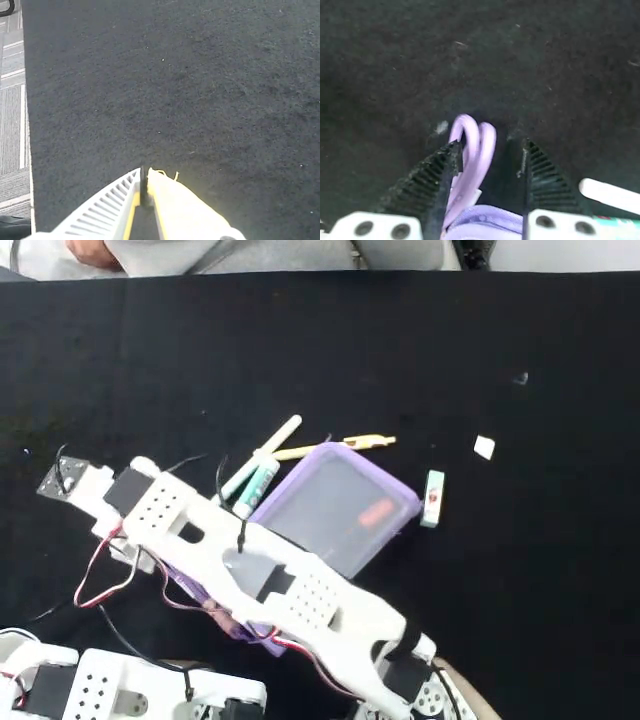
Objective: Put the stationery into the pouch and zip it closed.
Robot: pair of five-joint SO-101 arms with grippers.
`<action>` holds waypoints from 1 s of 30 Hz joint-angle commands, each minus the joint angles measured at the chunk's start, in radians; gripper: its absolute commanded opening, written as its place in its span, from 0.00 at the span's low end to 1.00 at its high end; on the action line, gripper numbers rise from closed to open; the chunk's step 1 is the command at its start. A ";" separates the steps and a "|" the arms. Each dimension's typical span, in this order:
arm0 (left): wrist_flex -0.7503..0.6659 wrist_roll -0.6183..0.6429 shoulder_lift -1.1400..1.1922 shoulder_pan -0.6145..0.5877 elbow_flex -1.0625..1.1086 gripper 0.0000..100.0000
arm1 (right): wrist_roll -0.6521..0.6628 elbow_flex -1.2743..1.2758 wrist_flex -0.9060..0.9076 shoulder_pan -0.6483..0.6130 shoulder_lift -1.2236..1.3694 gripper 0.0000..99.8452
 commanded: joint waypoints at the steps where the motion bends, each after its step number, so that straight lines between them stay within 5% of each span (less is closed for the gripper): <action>1: 0.002 0.002 -0.008 -0.001 0.021 0.03 | -0.006 -0.140 0.080 -0.035 0.008 0.20; 30: 0.003 0.002 -0.008 -0.001 0.021 0.03 | -0.005 -0.305 0.160 0.046 0.143 0.19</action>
